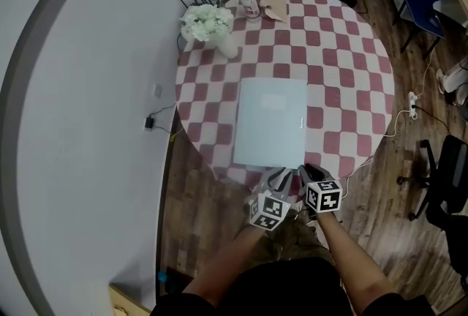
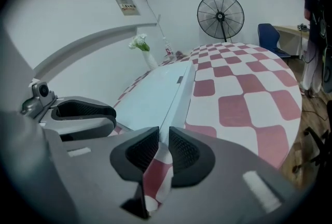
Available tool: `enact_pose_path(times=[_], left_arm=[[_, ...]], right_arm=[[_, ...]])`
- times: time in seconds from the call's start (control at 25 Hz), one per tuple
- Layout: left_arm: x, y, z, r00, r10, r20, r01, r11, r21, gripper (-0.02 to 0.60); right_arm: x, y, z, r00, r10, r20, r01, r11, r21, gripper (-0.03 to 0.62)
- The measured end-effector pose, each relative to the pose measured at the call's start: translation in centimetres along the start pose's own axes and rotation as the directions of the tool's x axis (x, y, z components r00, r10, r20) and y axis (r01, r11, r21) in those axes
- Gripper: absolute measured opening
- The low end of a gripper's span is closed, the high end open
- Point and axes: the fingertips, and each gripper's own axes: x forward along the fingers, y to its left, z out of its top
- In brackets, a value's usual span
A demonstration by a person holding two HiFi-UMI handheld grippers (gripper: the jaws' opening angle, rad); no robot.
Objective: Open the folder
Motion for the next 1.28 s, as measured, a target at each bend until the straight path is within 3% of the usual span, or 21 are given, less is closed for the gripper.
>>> enact_pose_path(times=[0.4,0.56,0.92,1.28], left_arm=[[4.1,-1.1,-1.4,0.992,-0.061,-0.108,0.078,0.983,0.163,0.127],[5.2,-1.0,-1.9,0.986,-0.039,-0.159,0.077,0.968,0.238,0.160],[6.2,-0.8,-2.5,0.973,-0.035,-0.229,0.108,0.944,0.312,0.186],[6.1,-0.6,-2.4,0.966,0.005,-0.257,0.082,0.941,0.329,0.175]], right_arm=[[0.8,-0.6,-0.2,0.998,0.056,-0.028,-0.053,0.995,0.081,0.067],[0.9,-0.9,-0.2,0.996,0.074,-0.041,-0.069,0.992,0.101,0.078],[1.1,-1.1,0.0,0.995,0.083,-0.057,-0.078,0.993,0.084,0.075],[1.0,-1.3,0.0,0.993,0.095,-0.065,-0.089,0.992,0.087,0.084]])
